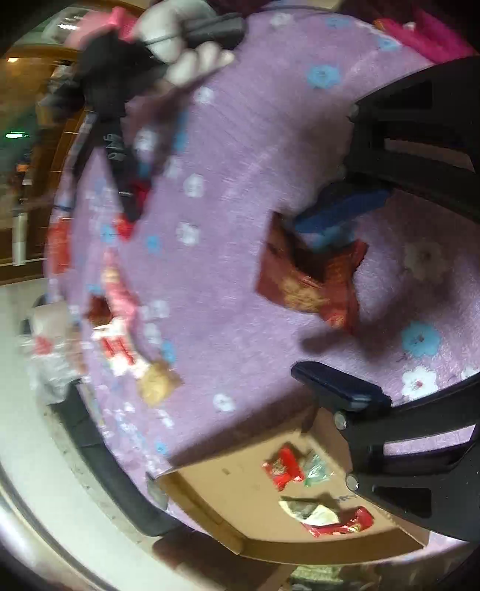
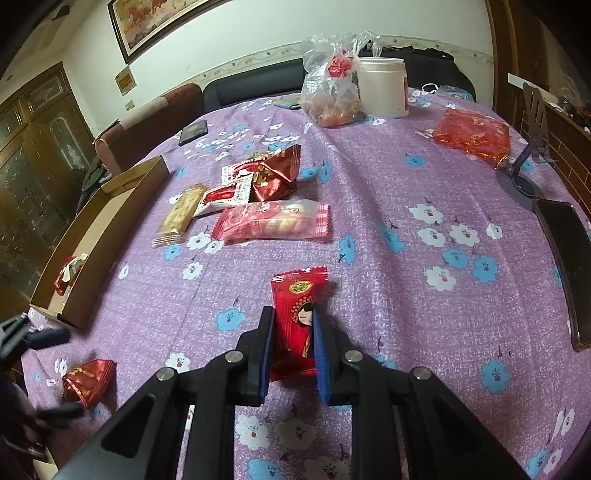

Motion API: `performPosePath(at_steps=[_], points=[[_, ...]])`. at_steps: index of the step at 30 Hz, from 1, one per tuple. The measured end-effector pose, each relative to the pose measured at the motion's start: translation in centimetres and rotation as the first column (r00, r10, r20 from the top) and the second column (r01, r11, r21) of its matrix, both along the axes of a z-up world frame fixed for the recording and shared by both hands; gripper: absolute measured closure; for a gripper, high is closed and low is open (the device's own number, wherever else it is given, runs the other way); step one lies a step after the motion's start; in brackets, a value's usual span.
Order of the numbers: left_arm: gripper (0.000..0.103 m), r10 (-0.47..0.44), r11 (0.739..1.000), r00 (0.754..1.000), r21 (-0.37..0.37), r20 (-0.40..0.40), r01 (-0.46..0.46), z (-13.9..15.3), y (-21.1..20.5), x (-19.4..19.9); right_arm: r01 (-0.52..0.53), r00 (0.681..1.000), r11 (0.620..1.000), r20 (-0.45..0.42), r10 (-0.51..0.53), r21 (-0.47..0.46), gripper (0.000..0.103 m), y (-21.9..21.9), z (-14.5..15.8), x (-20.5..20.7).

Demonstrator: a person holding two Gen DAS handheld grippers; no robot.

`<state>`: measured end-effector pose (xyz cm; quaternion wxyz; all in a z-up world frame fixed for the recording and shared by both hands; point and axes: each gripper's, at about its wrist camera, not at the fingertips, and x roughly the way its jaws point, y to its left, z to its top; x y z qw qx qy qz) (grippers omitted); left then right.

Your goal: Organize snacks

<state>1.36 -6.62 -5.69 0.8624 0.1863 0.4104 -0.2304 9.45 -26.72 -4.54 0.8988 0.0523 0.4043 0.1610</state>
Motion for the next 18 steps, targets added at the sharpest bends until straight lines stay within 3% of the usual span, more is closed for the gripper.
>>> performPosePath(at_steps=[1,2,5,9,12,15,18], points=[[0.063,-0.028,0.999,0.998,-0.043,-0.064,0.026,-0.1,0.0,0.3,0.0,1.0,1.0,-0.003,0.0,-0.006,0.081,0.1,0.0,-0.3],[0.071,-0.02,0.997,0.997,-0.07,-0.074,0.015,0.1,0.2,0.4,0.001,1.0,1.0,-0.004,-0.001,-0.014,0.081,0.2,0.1,-0.7],[0.072,0.011,0.996,0.998,-0.084,-0.058,-0.016,0.0,0.7,0.3,-0.005,1.0,1.0,-0.001,0.005,-0.021,0.082,0.4,0.4,-2.0],[0.074,0.032,0.969,0.994,-0.242,-0.103,-0.056,1.7,3.2,0.4,-0.029,0.999,1.0,0.018,0.029,-0.002,0.082,1.0,1.8,-3.3],[0.074,0.054,0.926,0.992,-0.365,-0.114,-0.092,4.5,5.9,0.6,-0.07,0.997,0.998,0.041,0.07,0.006,0.082,2.3,3.6,-3.8],[0.074,0.151,0.882,0.983,-0.435,-0.106,-0.183,7.1,9.7,1.4,-0.137,0.99,0.989,0.048,0.135,0.048,0.082,4.6,5.4,-3.7],[0.074,0.313,0.848,0.945,-0.418,-0.098,-0.325,8.2,14.3,3.4,-0.212,0.977,0.972,0.042,0.209,0.097,0.082,7.9,6.7,-3.0]])
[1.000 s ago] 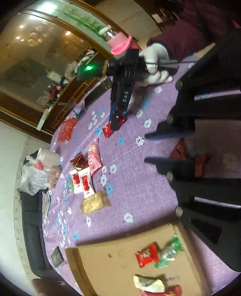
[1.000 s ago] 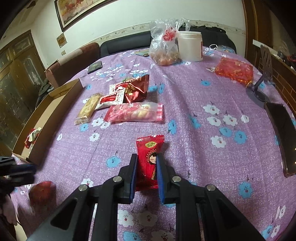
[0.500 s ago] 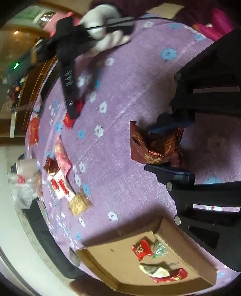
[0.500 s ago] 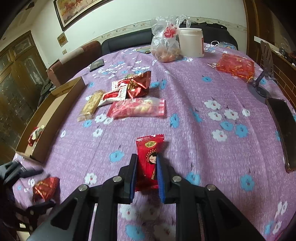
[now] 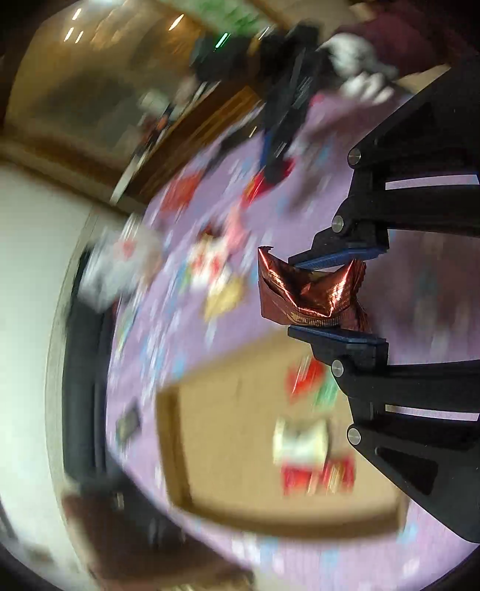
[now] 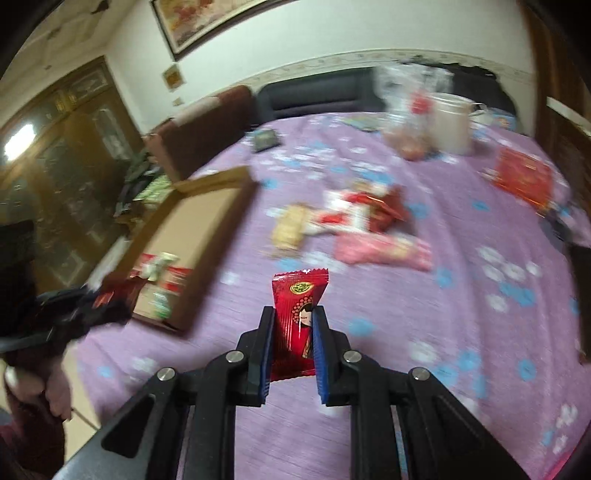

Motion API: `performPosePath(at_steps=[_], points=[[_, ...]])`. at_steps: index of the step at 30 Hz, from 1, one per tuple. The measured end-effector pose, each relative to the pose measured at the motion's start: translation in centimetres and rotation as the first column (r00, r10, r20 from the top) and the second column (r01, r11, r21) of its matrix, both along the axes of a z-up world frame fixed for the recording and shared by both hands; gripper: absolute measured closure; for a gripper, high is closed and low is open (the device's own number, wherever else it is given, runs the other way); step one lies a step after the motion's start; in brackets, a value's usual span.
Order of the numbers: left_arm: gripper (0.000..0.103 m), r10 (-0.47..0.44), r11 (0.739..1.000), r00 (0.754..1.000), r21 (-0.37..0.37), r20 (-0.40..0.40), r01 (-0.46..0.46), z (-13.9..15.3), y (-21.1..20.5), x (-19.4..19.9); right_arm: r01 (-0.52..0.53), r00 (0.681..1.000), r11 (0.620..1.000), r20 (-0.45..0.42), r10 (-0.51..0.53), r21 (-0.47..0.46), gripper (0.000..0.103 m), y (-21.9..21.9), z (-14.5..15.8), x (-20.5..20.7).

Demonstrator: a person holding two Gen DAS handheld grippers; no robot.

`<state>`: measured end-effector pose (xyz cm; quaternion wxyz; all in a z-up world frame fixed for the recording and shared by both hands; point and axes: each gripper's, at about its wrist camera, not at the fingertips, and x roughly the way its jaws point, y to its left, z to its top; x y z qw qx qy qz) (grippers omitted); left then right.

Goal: Organize snacks
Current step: 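Carry both red candies into the cardboard tray and open both tools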

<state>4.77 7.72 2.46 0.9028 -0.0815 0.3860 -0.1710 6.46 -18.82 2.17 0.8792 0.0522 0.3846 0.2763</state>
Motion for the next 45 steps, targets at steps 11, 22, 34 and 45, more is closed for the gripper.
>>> performPosePath(at_steps=[11,22,34,45], points=[[0.074,0.251,0.957,0.952,-0.1,-0.175,-0.271,-3.8,10.5,6.5,-0.156,0.987,0.988,-0.027,0.156,-0.01,0.082,14.7,0.5,5.0],[0.073,0.253,0.96,0.956,-0.088,-0.15,-0.268,-4.9,10.5,6.8,-0.163,0.986,0.972,0.014,0.167,-0.169,0.078,18.4,-2.3,5.1],[0.074,0.356,0.935,0.915,0.076,-0.188,-0.347,-6.8,11.6,4.8,-0.403,0.915,0.871,-0.151,0.374,-0.282,0.078,22.1,-5.1,-0.6],[0.056,0.241,0.932,0.967,-0.258,-0.082,-0.254,-0.3,10.3,-1.1,-0.203,0.978,0.979,0.053,0.203,-0.01,0.069,12.4,-0.5,0.3]])
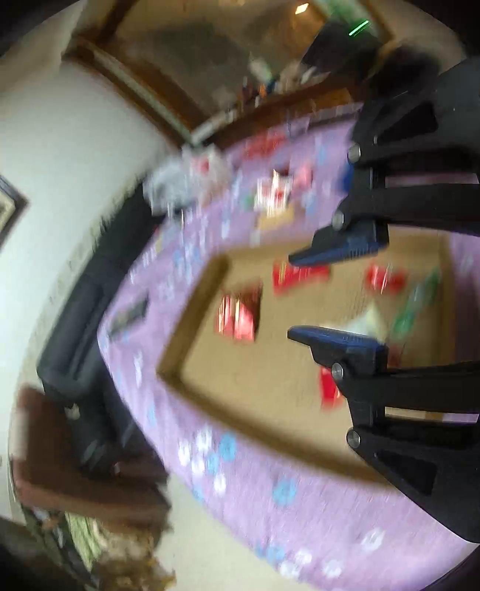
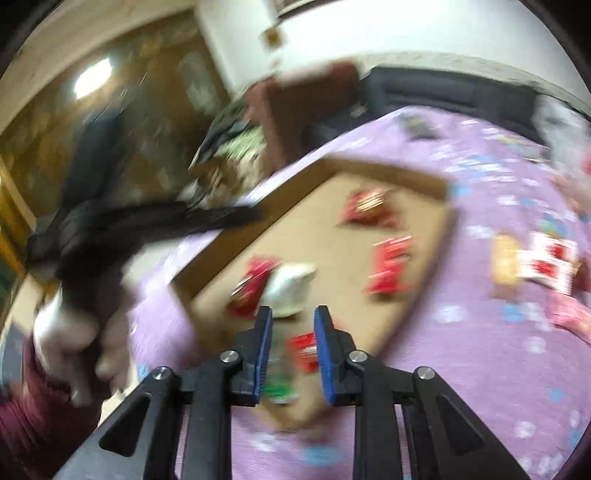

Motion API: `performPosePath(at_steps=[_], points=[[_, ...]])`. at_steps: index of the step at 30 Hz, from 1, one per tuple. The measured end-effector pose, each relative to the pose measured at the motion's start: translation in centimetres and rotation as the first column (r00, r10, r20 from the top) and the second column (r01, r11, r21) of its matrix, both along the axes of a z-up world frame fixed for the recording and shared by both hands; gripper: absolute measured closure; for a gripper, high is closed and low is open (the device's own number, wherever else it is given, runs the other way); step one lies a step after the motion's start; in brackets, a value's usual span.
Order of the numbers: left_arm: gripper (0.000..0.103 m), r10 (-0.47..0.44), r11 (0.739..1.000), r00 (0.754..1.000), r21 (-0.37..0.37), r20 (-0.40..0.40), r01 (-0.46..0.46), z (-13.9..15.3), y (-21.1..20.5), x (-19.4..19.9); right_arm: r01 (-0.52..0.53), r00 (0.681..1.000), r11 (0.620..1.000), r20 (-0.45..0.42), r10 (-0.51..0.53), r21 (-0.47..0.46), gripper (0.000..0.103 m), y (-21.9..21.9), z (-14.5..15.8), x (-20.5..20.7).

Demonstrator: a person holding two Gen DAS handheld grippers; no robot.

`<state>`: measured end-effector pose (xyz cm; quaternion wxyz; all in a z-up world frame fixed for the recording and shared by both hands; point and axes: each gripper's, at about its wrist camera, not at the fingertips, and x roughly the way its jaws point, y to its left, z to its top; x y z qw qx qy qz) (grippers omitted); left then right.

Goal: Organize snacks
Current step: 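Carry both red candies into the cardboard tray and open both tools, then grasp the pink cartoon-print candy with the right tool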

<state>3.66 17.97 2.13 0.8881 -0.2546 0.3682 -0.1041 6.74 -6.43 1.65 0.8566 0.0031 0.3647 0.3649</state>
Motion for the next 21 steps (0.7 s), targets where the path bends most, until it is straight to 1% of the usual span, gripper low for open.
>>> performPosePath(at_steps=[2,3,4,6,7,8,10,13,16,18,19,20,21], points=[[0.051,-0.048,0.998,0.997,-0.034,0.056,0.05,0.8,-2.4,-1.1,0.156,0.988,0.988,0.002,-0.156,-0.011,0.067,-4.8,-0.1,2.6],[0.051,-0.069,0.996,0.995,-0.044,0.068,0.072,1.0,-3.4,-1.3,0.222,0.975,0.975,-0.003,-0.222,-0.023,0.067,-6.7,-0.4,3.9],[0.051,-0.091,0.994,0.993,-0.052,0.072,0.094,0.9,-4.4,-1.3,0.298,0.954,0.954,-0.006,-0.298,-0.035,0.067,-9.1,-0.8,5.3],[0.051,-0.136,0.989,0.989,-0.042,0.065,0.139,0.8,-6.7,-1.3,0.381,0.924,0.923,-0.014,-0.382,-0.057,0.067,-12.2,-1.3,7.1],[0.051,-0.158,0.987,0.985,-0.031,0.064,0.16,0.6,-7.8,-1.3,0.41,0.91,0.91,-0.032,-0.413,-0.064,0.067,-13.6,-1.6,8.5],[0.051,-0.186,0.982,0.981,-0.018,0.057,0.187,0.4,-9.0,-1.2,0.43,0.9,0.9,-0.049,-0.433,-0.064,0.067,-14.5,-1.9,9.7],[0.051,-0.215,0.977,0.976,0.004,0.038,0.215,0.2,-10.3,-1.0,0.441,0.893,0.894,-0.061,-0.446,-0.08,0.067,-15.2,-2.3,11.7],[0.051,-0.229,0.972,0.973,0.05,0.017,0.228,0.0,-11.1,-1.0,0.45,0.889,0.884,-0.031,-0.457,-0.129,0.066,-15.0,-3.2,13.4],[0.051,-0.222,0.973,0.975,0.063,0.003,0.221,-0.2,-11.1,-0.8,0.449,0.888,0.878,-0.024,-0.459,-0.168,0.065,-14.4,-4.7,15.5],[0.051,-0.212,0.974,0.977,0.077,-0.005,0.211,-0.3,-10.9,-0.8,0.446,0.884,0.871,-0.051,-0.464,-0.205,0.066,-14.2,-6.0,15.4],[0.051,-0.208,0.975,0.978,0.084,-0.005,0.207,-0.4,-10.8,-1.0,0.446,0.882,0.868,-0.058,-0.468,-0.217,0.076,-14.2,-6.4,15.1],[0.051,-0.204,0.975,0.979,0.09,-0.006,0.204,-0.4,-10.7,-1.0,0.441,0.886,0.871,-0.048,-0.461,-0.216,0.077,-14.2,-6.3,14.2],[0.051,-0.204,0.975,0.979,0.092,-0.008,0.203,-0.6,-11.0,-0.9,0.426,0.893,0.879,-0.056,-0.446,-0.213,0.077,-14.2,-6.1,13.3]])
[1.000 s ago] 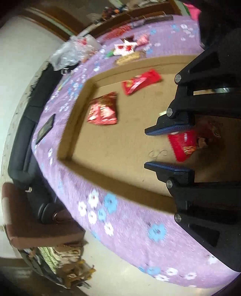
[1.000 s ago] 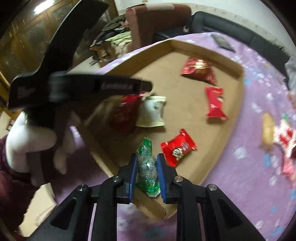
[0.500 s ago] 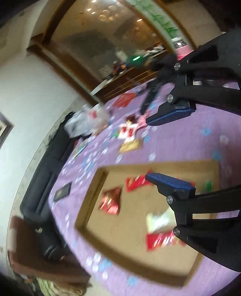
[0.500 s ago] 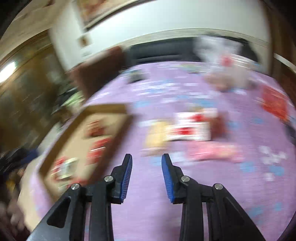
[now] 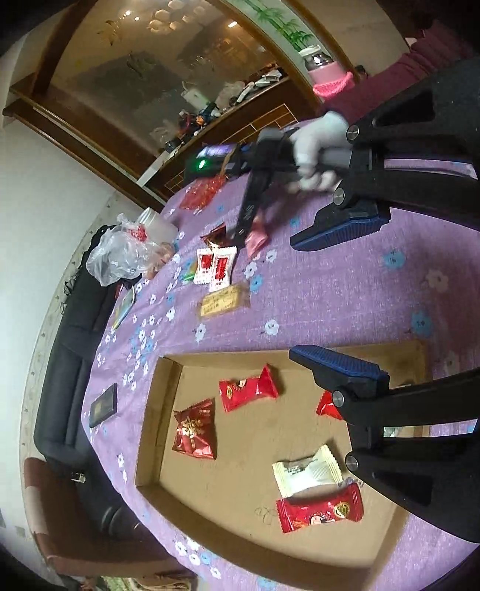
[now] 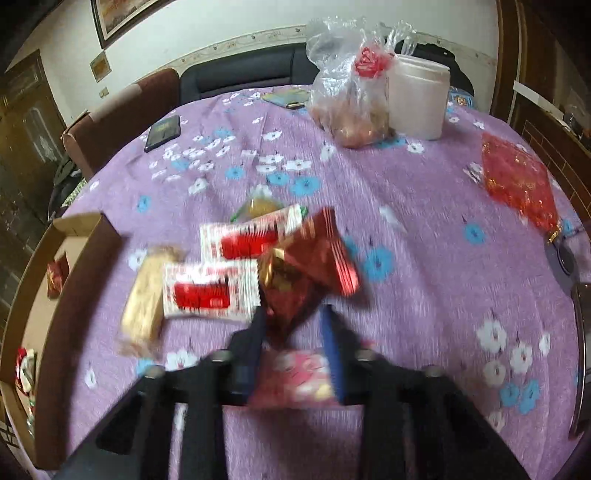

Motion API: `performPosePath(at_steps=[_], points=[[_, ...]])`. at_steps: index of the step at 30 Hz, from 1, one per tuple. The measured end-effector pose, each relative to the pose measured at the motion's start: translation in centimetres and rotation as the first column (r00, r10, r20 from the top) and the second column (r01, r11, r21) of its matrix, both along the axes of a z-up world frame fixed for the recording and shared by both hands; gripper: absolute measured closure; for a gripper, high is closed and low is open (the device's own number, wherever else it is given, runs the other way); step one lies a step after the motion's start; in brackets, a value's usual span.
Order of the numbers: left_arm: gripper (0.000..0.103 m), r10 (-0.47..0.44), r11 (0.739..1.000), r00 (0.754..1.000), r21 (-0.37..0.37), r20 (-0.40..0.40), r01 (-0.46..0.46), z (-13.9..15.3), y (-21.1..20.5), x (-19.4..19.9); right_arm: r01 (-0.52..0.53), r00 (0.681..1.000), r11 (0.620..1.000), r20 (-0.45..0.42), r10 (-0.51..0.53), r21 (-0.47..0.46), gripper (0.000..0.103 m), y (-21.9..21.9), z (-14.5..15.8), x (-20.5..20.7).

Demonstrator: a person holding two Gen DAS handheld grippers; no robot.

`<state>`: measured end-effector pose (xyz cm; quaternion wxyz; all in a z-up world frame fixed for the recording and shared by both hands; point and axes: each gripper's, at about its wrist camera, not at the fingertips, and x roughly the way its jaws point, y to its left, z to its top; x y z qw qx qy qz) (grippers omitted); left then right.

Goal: Organize snacks
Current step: 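Grasp the pink cartoon-print candy with the right tool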

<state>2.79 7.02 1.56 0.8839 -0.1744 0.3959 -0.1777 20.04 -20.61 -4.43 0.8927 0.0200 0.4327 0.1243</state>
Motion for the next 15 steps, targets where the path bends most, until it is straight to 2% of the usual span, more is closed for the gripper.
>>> performPosePath(at_steps=[3,6,8,10,11,12,15], points=[[0.051,0.001,1.0,1.0,-0.002,-0.009,-0.001,-0.3,-0.1,0.2,-0.07,0.995,0.995,-0.067,0.074,0.067,0.076,-0.5,0.1,-3.1],[0.051,-0.006,1.0,1.0,-0.011,-0.019,0.005,-0.7,-0.5,0.3,-0.145,0.977,0.973,-0.129,0.17,0.181,0.076,-1.9,0.7,-6.2],[0.051,-0.018,1.0,0.999,-0.021,-0.027,0.017,-1.0,-0.9,0.3,-0.144,0.986,0.967,-0.056,0.159,0.208,0.073,-3.7,1.9,-8.5],[0.051,-0.026,0.999,0.999,-0.022,-0.035,0.025,-1.2,-1.5,0.3,-0.174,0.985,0.97,0.021,0.173,0.169,0.058,-4.4,3.2,-10.3],[0.051,-0.032,0.999,0.999,-0.026,-0.041,0.031,-1.4,-1.8,0.3,-0.199,0.98,0.968,0.046,0.194,0.152,0.044,-4.4,3.5,-10.9],[0.051,-0.035,0.999,0.998,-0.027,-0.045,0.034,-1.5,-2.0,0.3,-0.227,0.973,0.963,0.061,0.221,0.143,0.039,-4.2,3.8,-11.4],[0.051,-0.039,0.999,0.998,-0.021,-0.053,0.038,-1.5,-2.7,0.2,-0.295,0.955,0.95,0.071,0.289,0.097,0.037,-3.0,3.8,-12.2]])
